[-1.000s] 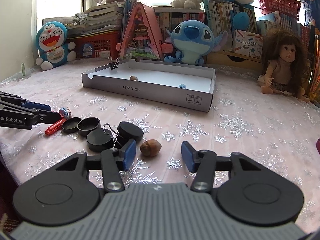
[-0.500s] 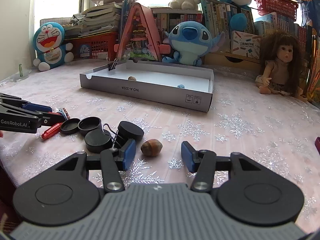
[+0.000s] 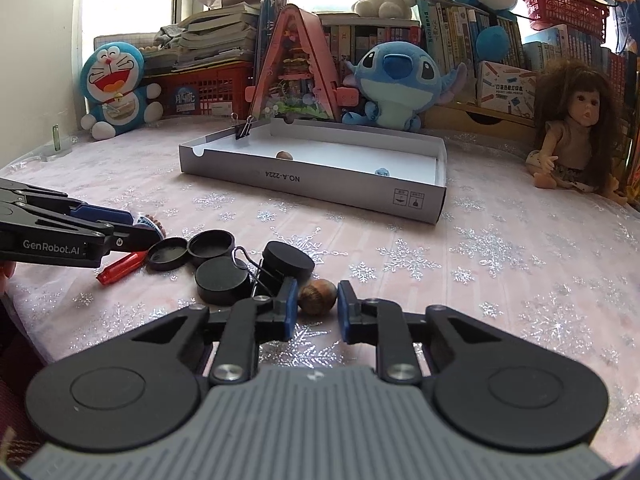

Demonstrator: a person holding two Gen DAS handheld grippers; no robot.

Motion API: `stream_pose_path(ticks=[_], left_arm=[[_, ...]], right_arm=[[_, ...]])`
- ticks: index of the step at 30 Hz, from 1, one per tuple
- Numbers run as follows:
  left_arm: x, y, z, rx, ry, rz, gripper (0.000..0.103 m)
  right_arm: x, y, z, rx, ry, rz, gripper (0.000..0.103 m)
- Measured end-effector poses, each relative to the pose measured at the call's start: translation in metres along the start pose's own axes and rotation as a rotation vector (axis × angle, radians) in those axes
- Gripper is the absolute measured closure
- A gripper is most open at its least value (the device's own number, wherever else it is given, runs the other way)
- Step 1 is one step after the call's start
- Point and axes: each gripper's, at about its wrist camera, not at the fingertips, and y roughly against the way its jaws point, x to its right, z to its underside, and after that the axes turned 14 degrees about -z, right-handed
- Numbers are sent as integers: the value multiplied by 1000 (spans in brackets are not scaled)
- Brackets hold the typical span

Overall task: Organize rigid objects
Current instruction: 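Grasp the red pen with the left tool while the right tool grasps another acorn, then carry the red pen and acorn into the tray and open both tools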

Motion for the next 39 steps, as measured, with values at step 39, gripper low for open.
stream_pose_path(ticks=[39], left_arm=[[-20,-5,-71,70,57,-44,62]], right_arm=[[48,4,-48,52,-118,118,78]])
